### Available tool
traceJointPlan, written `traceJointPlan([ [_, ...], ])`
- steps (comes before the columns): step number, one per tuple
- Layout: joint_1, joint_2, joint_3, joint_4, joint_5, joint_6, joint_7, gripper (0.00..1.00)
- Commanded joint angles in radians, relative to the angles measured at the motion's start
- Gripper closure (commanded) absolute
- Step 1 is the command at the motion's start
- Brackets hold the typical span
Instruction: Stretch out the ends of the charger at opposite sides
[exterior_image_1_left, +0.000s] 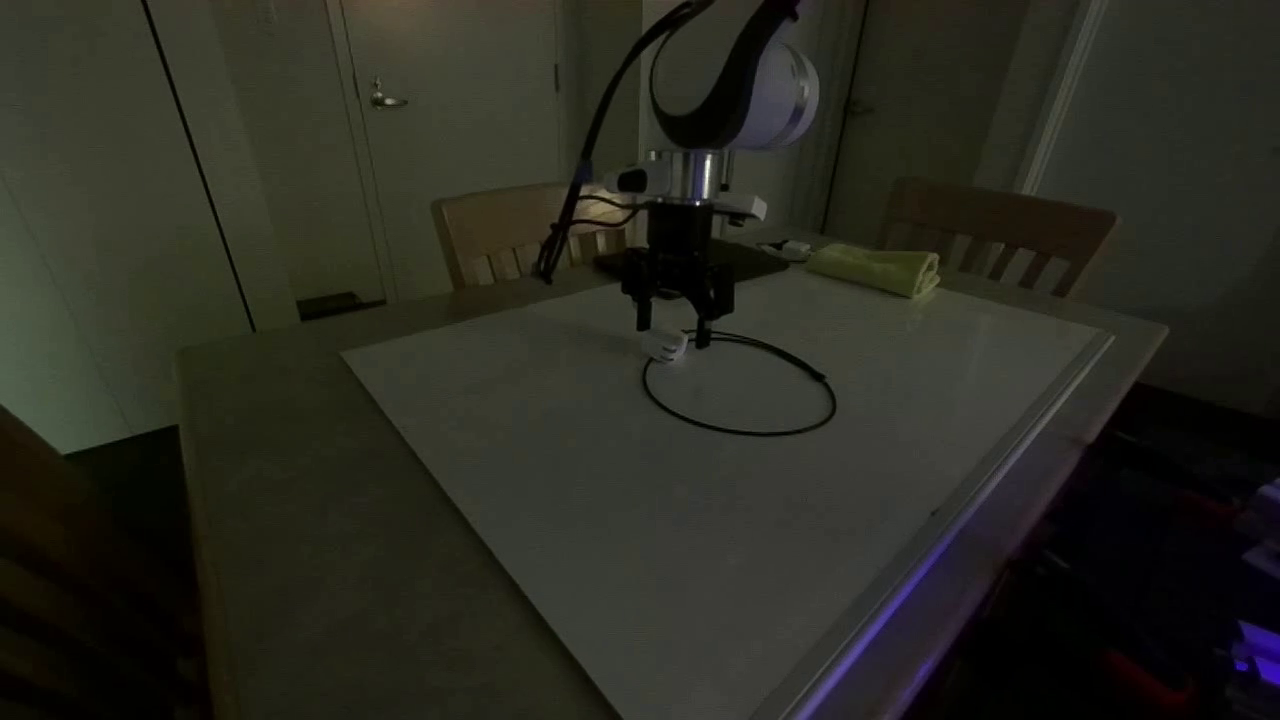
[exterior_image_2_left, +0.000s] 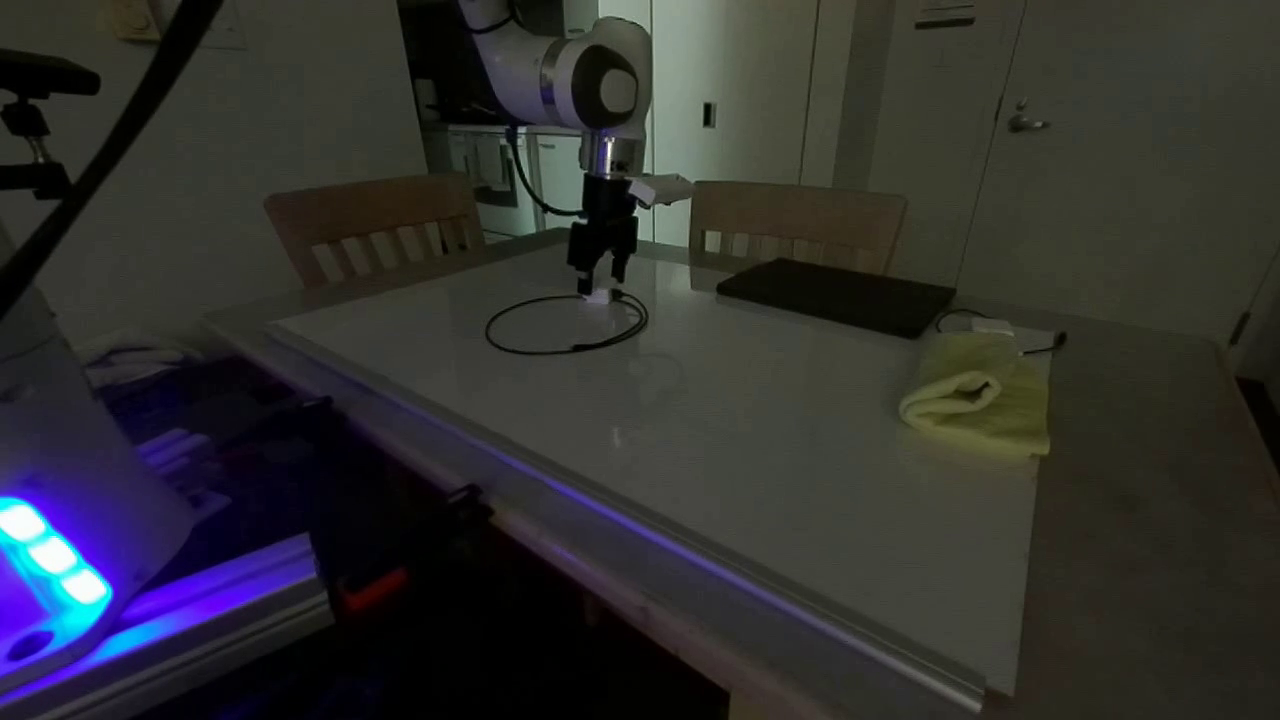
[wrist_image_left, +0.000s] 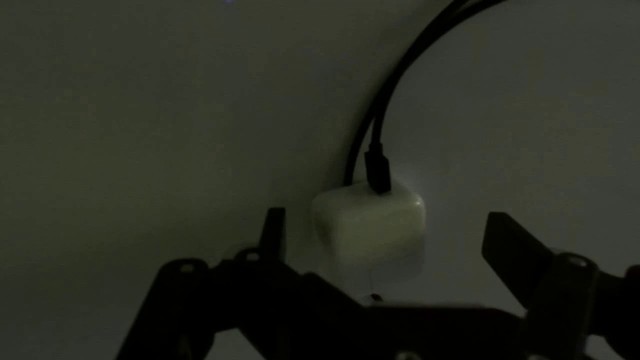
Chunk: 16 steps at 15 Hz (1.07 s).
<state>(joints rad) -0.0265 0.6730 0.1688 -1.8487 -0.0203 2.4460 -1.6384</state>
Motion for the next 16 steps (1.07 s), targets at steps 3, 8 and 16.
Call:
traceJointPlan([
  [3,-0.055,-0.006,0.050,-0.053,0.021,0.100,-0.044,0.00],
  [8,-0.075,-0.011,0.074,-0.074,0.021,0.137,-0.049,0.26],
  [16,-0.062,-0.017,0.062,-0.081,-0.009,0.142,-0.047,0.72],
])
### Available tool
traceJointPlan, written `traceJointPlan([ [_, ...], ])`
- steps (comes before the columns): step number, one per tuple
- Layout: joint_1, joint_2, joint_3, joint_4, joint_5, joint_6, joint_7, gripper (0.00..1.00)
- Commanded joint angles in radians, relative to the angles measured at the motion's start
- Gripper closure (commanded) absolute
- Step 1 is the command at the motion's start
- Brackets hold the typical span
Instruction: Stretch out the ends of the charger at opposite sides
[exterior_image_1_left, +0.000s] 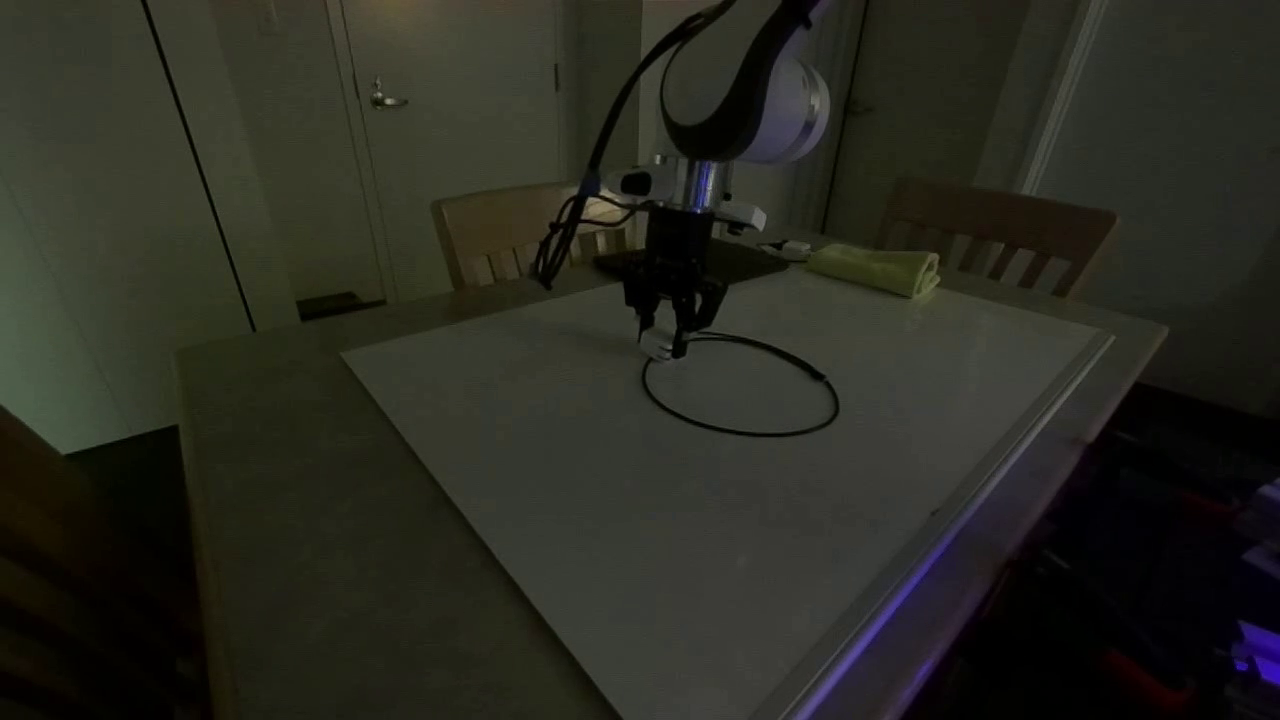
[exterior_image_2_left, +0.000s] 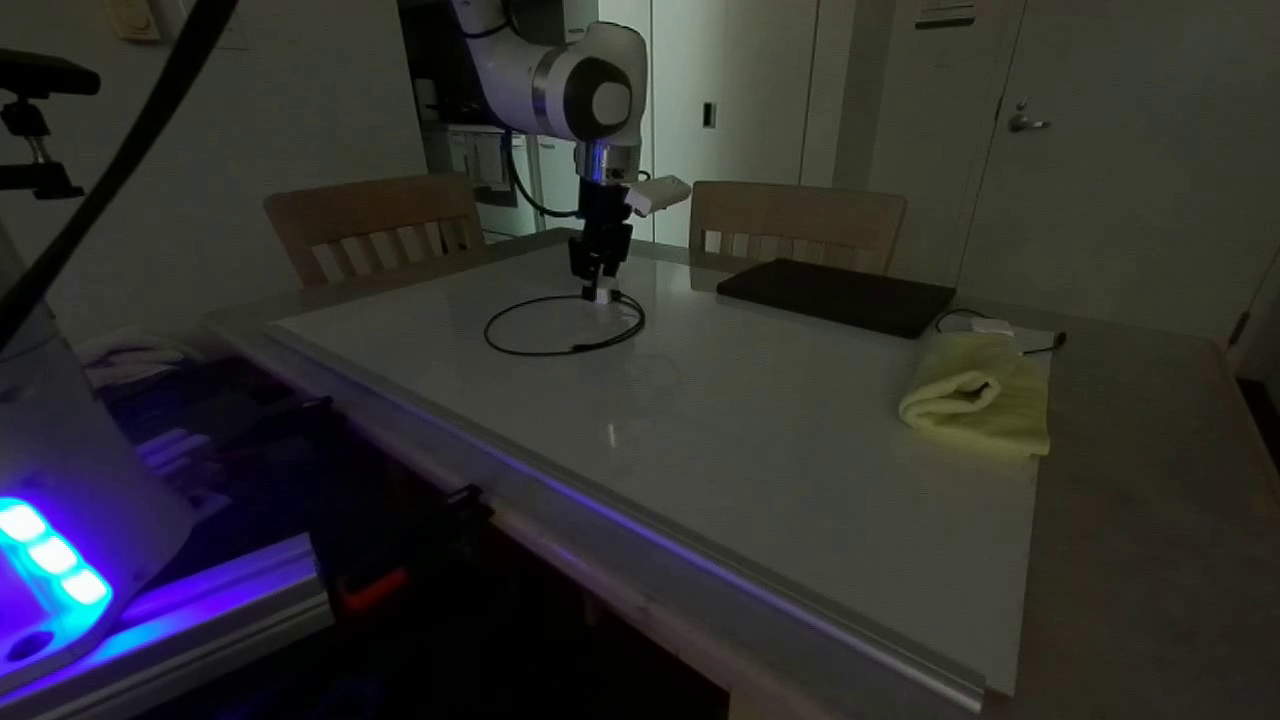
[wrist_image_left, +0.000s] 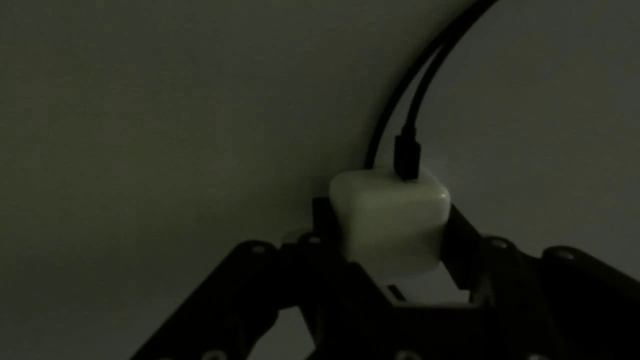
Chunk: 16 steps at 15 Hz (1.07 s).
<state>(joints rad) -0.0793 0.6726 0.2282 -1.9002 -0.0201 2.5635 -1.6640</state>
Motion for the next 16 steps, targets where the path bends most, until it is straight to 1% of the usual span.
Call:
traceJointPlan([
  [1,-0.004,-0.021,-0.002,-0.036,-0.014,0.027,-0.015,0.72],
  [6,0.027,-0.038,-0.046,-0.034,-0.055,0.022,0.046,0.72],
  [11,0.028,-0.058,-0.099,-0.041,-0.052,0.092,0.212,0.72],
  [13,0.003,-0.070,-0.100,-0.054,-0.034,0.141,0.269,0.72],
  [14,-0.019,-0.075,-0.083,-0.056,-0.021,0.150,0.274,0.72],
  [15,-0.004,-0.029,-0.084,-0.004,-0.055,0.108,0.262,0.72],
  [16,-0.009,-0.033,-0.084,-0.004,-0.057,0.109,0.266,0.47],
])
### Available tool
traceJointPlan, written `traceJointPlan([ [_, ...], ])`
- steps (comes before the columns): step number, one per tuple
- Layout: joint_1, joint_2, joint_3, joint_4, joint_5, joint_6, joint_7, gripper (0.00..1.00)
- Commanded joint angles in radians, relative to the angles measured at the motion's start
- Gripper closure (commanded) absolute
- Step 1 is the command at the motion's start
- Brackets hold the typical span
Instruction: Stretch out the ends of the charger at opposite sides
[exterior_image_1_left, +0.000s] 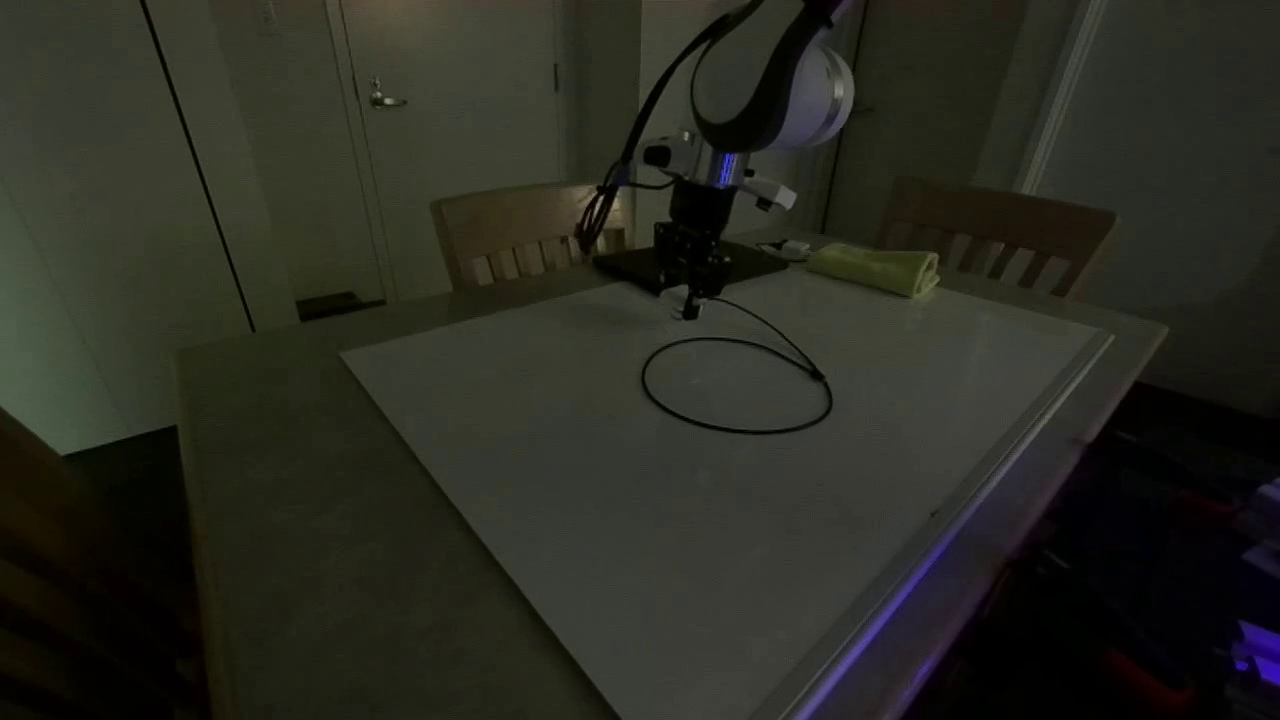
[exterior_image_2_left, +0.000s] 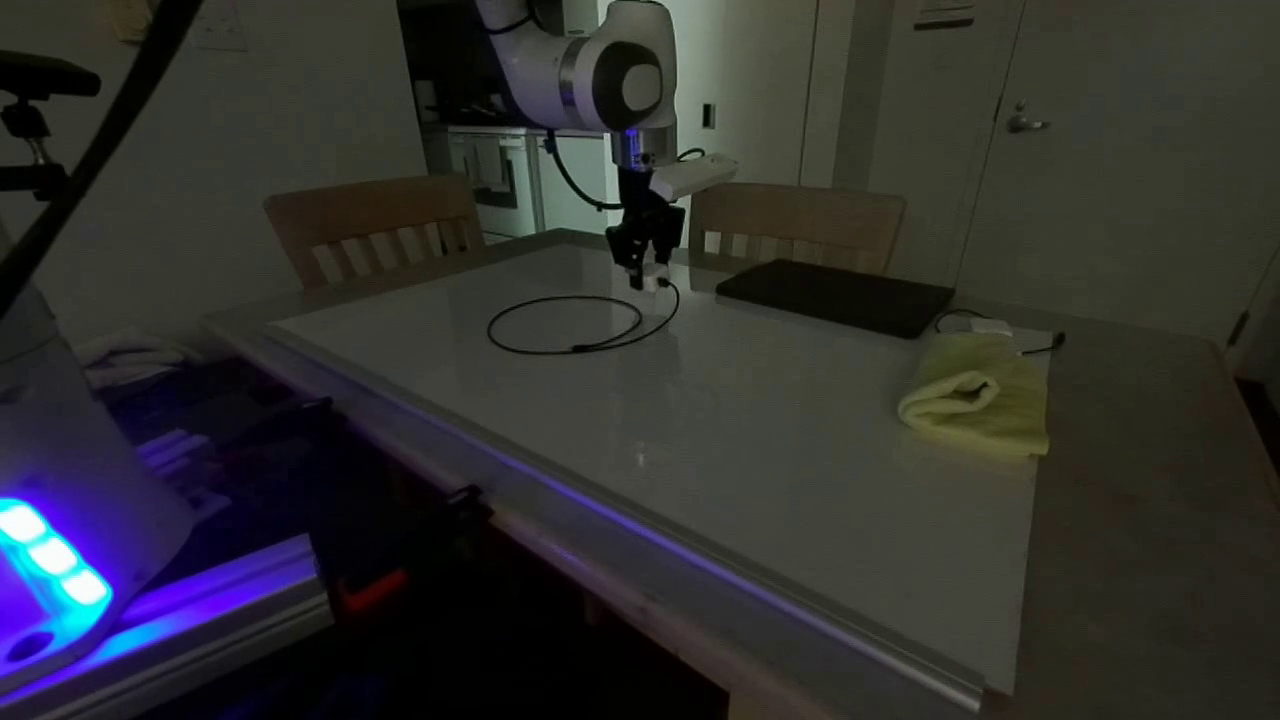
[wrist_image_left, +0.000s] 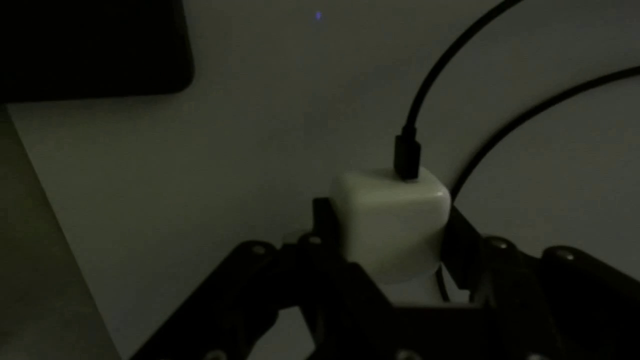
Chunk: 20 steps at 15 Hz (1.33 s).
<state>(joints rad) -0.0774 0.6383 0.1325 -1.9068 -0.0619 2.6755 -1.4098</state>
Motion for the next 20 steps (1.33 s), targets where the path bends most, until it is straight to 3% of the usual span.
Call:
traceJointPlan([
  [1,-0.012,0.002,0.012,0.002,-0.016,-0.004,0.011,0.47],
  [2,-0.011,0.004,0.013,0.002,-0.016,-0.004,0.011,0.47],
  [3,-0.010,0.005,0.015,0.002,-0.016,-0.004,0.011,0.72],
  [6,0.106,0.013,-0.134,0.012,-0.126,0.027,0.230,0.72],
  [9,0.142,0.026,-0.222,0.029,-0.220,0.030,0.443,0.72],
  [12,0.133,0.023,-0.257,0.042,-0.259,-0.002,0.634,0.72],
  [13,0.097,0.008,-0.201,0.019,-0.270,0.003,0.568,0.47],
  [15,0.094,0.008,-0.217,0.023,-0.282,0.002,0.627,0.47],
  [16,0.094,0.008,-0.219,0.023,-0.283,0.002,0.635,0.72],
  [18,0.153,0.016,-0.286,0.040,-0.315,-0.046,0.775,0.72],
  [20,0.163,0.015,-0.313,0.036,-0.350,-0.070,0.916,0.72],
])
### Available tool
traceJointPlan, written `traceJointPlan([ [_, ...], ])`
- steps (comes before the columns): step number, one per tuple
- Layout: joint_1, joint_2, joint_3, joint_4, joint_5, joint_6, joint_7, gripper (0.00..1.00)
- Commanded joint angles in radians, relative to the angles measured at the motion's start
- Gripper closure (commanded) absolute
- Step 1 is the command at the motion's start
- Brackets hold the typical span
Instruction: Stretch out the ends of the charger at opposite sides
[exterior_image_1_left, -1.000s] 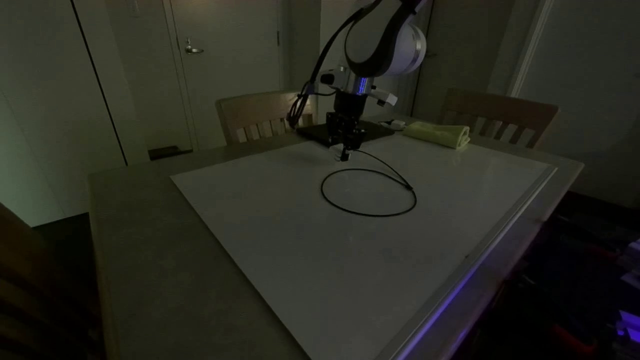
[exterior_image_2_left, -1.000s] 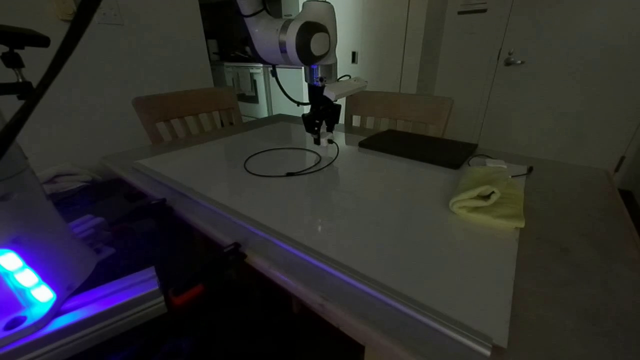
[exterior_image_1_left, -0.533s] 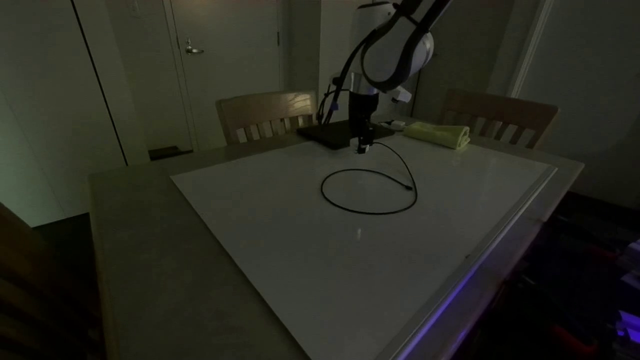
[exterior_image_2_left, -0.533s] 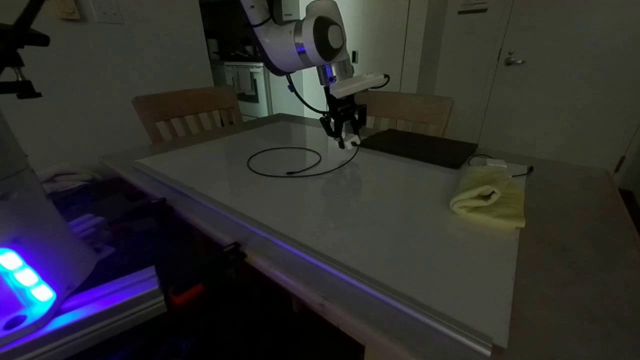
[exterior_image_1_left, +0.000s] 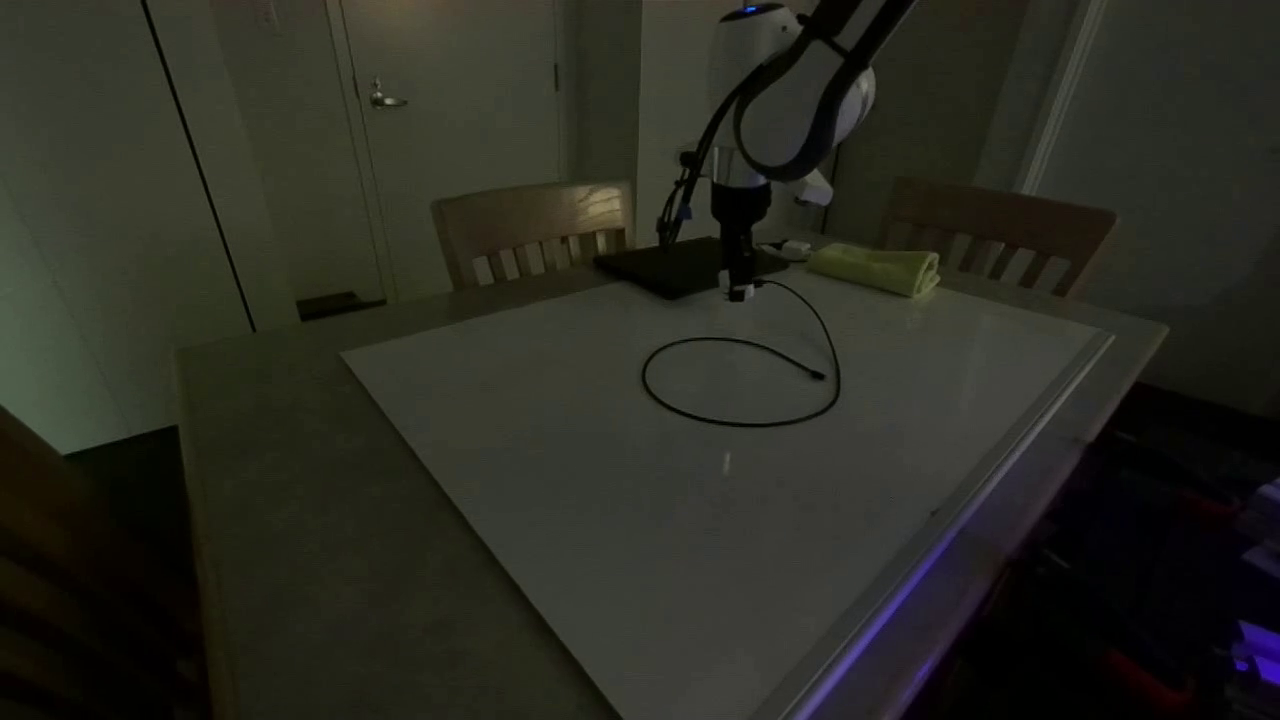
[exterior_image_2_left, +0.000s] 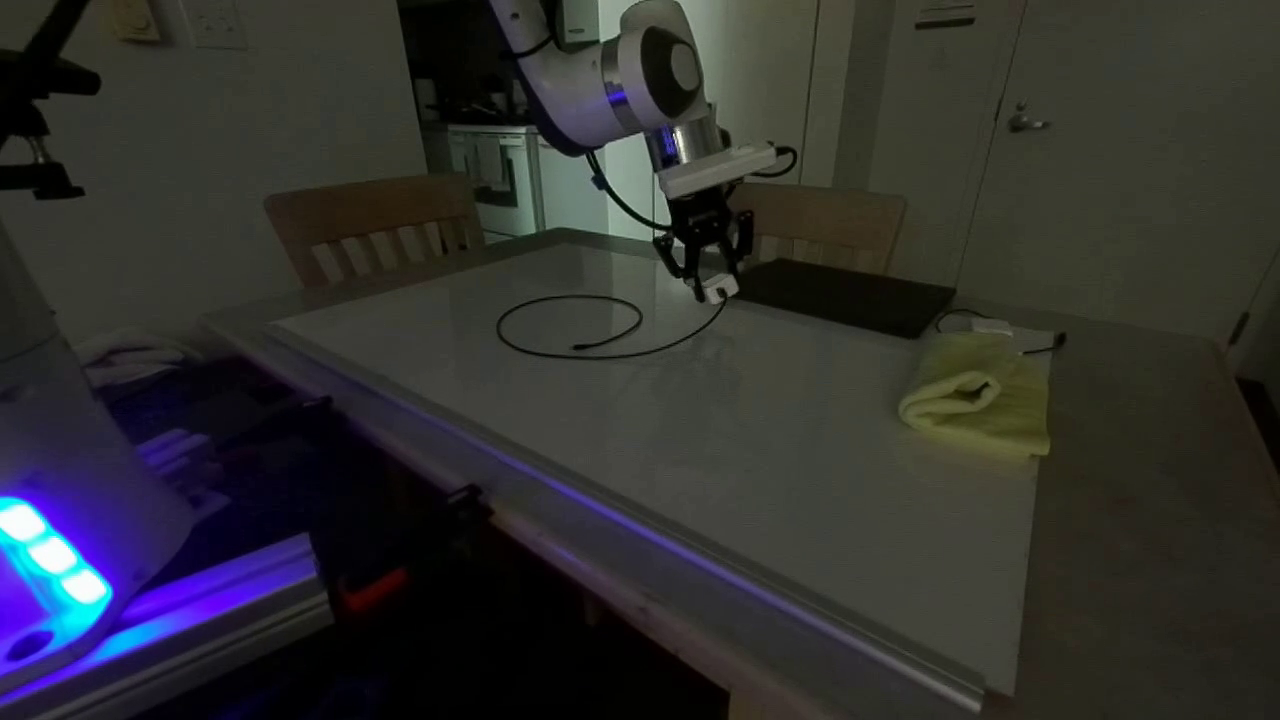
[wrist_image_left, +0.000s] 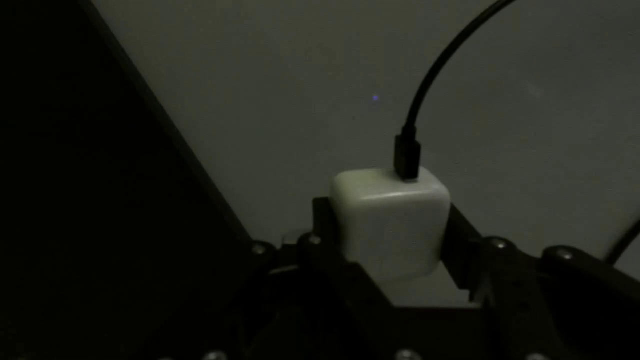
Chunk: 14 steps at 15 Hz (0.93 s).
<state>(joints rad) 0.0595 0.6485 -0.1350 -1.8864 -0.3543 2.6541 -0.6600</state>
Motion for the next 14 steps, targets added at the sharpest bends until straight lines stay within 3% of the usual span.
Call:
traceJointPlan([
  [1,0.018,0.001,-0.048,0.008,-0.068,-0.051,0.228,0.72],
  [4,-0.025,-0.027,-0.041,-0.027,-0.039,-0.064,0.360,0.72],
  [5,-0.028,-0.003,-0.018,0.000,-0.068,-0.050,0.316,0.72],
  [6,-0.035,-0.002,-0.018,-0.001,-0.071,-0.050,0.327,0.47],
  [8,-0.040,-0.002,-0.012,-0.001,-0.070,-0.050,0.326,0.47],
  [9,-0.039,-0.002,-0.008,-0.001,-0.070,-0.050,0.326,0.72],
  [11,0.031,0.018,-0.084,0.026,-0.095,-0.103,0.495,0.72],
  [14,0.046,0.021,-0.121,0.022,-0.102,-0.126,0.661,0.72],
])
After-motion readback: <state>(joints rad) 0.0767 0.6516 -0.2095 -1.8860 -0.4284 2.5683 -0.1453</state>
